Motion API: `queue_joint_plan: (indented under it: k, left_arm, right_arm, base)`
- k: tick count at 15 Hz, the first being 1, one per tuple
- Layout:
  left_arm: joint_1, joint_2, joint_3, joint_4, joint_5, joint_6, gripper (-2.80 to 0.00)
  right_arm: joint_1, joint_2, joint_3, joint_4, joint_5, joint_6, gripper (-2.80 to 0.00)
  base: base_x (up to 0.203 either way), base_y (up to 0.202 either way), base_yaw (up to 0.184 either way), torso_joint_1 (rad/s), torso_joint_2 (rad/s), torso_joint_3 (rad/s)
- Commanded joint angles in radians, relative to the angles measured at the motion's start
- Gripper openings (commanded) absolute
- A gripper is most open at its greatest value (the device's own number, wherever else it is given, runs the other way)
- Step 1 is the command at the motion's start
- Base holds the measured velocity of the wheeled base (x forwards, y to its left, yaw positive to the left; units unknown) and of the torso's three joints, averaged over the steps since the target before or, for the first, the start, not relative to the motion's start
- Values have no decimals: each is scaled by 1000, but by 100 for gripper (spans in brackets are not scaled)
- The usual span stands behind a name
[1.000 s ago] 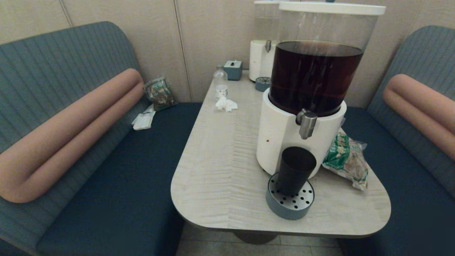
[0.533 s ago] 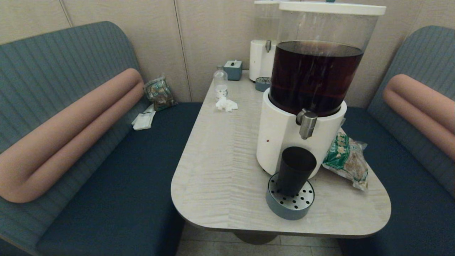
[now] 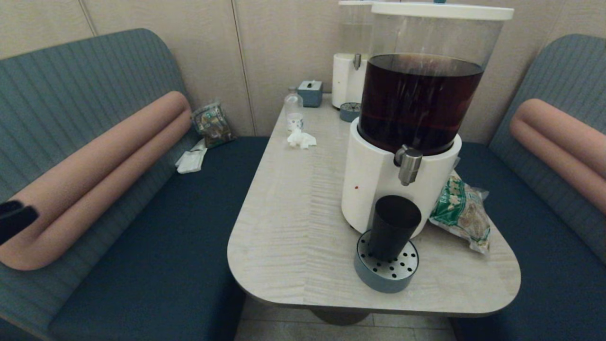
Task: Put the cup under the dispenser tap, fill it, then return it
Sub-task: Place the cup next to the water dispenser
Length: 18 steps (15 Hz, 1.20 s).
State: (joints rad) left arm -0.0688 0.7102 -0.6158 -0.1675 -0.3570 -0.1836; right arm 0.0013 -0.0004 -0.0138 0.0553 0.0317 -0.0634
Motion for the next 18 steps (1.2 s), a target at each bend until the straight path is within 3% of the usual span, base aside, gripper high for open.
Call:
queue_joint_plan:
  k: [1, 2, 4, 5, 8, 11, 15, 18]
  left_arm:
    - [-16, 329, -1, -278, -346, 47, 0]
    - [-20, 400, 23, -391, -473, 90, 0]
    - [-31, 502, 102, -558, -636, 176, 0]
    - [-44, 533, 132, -599, -680, 210, 0]
    - [-56, 673, 153, -685, -726, 350, 0]
    - [-64, 937, 150, -874, -789, 471, 0]
    - [-95, 1150, 15, -988, -821, 512, 0]
    - [-166, 1288, -99, -1003, -792, 494, 0]
  right_arm:
    - [0, -1, 0, 1, 1, -1, -280]
    - [0, -1, 0, 0, 1, -1, -280]
    - [0, -1, 0, 1, 1, -2, -280]
    - [0, -1, 0, 1, 1, -1, -280]
    - [0, -1, 0, 1, 1, -1, -280]
    - [0, -1, 0, 0, 2, -1, -280]
    - [0, -1, 0, 0, 1, -1, -280]
    - [0, -1, 0, 0, 1, -1, -280]
  base:
    - [0, 0, 0, 0, 0, 0]
    - [0, 0, 0, 0, 0, 0]
    - [0, 0, 0, 0, 0, 0]
    - [0, 0, 0, 0, 0, 0]
    - [0, 0, 0, 0, 0, 0]
    - [0, 0, 0, 0, 0, 0]
    - [0, 0, 0, 0, 0, 0]
    - [0, 0, 0, 0, 0, 0]
